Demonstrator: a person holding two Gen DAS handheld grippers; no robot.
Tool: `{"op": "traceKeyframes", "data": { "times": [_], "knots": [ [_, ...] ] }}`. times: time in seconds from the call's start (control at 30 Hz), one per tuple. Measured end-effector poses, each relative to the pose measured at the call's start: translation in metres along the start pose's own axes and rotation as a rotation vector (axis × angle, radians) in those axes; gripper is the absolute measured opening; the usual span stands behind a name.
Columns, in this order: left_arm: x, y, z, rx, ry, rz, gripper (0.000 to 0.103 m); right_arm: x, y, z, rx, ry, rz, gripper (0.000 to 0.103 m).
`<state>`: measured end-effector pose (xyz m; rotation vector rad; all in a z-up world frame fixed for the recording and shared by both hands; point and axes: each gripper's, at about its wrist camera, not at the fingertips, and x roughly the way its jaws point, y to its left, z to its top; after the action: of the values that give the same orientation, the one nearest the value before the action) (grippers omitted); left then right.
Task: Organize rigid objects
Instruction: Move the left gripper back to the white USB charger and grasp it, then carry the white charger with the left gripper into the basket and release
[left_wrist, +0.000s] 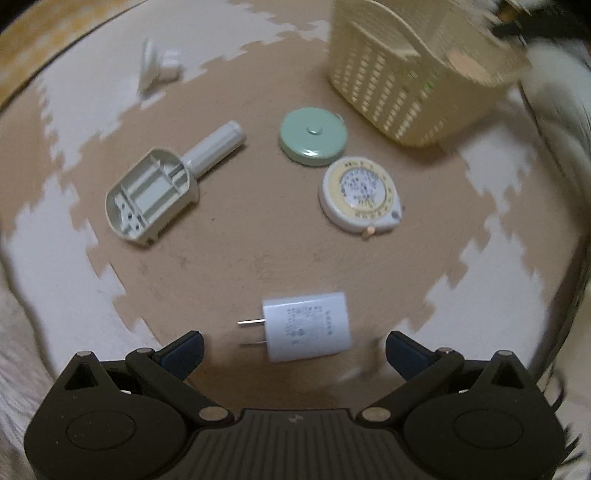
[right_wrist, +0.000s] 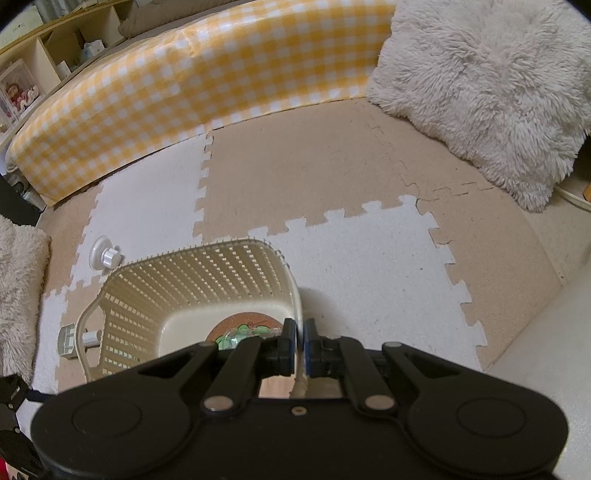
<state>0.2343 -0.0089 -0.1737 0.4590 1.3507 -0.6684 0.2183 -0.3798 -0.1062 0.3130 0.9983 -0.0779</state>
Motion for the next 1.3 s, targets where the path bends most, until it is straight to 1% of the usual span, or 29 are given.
{"op": "traceKeyframes", "data": {
  "times": [0.07, 0.13, 0.2, 0.27, 0.33, 0.43, 0.5, 0.57, 0.77, 0.83, 0.93, 1.07, 1.13, 1.23, 1.3],
  "knots": [
    [0.001, 0.001, 0.002, -0.052, -0.010, -0.007, 0.100, 0.000, 0.000, 0.000, 0.001, 0.000, 0.001, 0.005],
    [0.002, 0.001, 0.004, -0.087, -0.019, -0.012, 0.094, 0.001, 0.000, 0.000, 0.003, 0.001, 0.002, 0.005],
    [0.004, 0.005, 0.007, -0.111, -0.017, -0.017, 0.085, 0.001, 0.000, 0.000, 0.002, 0.001, 0.002, 0.005],
    [0.006, 0.005, 0.008, -0.124, -0.013, -0.011, 0.081, 0.001, 0.000, 0.000, 0.003, 0.001, 0.002, 0.005],
    [0.007, 0.006, 0.008, -0.137, -0.007, -0.006, 0.079, 0.001, 0.000, 0.000, 0.003, 0.001, 0.002, 0.005],
    [0.005, 0.008, 0.007, -0.164, -0.017, -0.004, 0.075, 0.000, 0.000, 0.000, 0.003, 0.001, 0.002, 0.005],
    [0.002, 0.011, 0.007, -0.176, -0.032, -0.002, 0.065, 0.000, 0.000, 0.000, 0.002, 0.001, 0.001, 0.005],
    [0.001, 0.013, 0.007, -0.187, -0.038, -0.002, 0.063, 0.000, 0.001, 0.000, 0.000, 0.001, 0.000, 0.005],
    [0.000, 0.010, 0.008, -0.183, -0.038, 0.001, 0.063, 0.000, 0.001, 0.000, -0.002, 0.004, -0.001, 0.005],
    [-0.005, 0.012, 0.008, -0.190, -0.054, 0.004, 0.063, 0.000, 0.001, 0.000, -0.003, 0.004, -0.001, 0.005],
    [-0.016, 0.014, 0.010, -0.215, -0.108, 0.011, 0.063, 0.000, 0.001, -0.001, -0.002, 0.004, 0.000, 0.005],
    [-0.034, 0.018, 0.013, -0.266, -0.197, -0.018, 0.063, 0.000, 0.001, 0.000, -0.002, 0.005, 0.000, 0.005],
    [-0.040, 0.018, 0.014, -0.275, -0.225, -0.029, 0.063, 0.000, 0.001, -0.001, -0.003, 0.006, -0.001, 0.005],
    [-0.038, 0.014, 0.017, -0.275, -0.223, -0.027, 0.063, 0.000, 0.001, 0.000, -0.005, 0.007, -0.002, 0.005],
    [-0.032, 0.013, 0.016, -0.264, -0.187, -0.020, 0.063, 0.000, 0.001, 0.000, -0.007, 0.008, -0.004, 0.005]
  ]
}}
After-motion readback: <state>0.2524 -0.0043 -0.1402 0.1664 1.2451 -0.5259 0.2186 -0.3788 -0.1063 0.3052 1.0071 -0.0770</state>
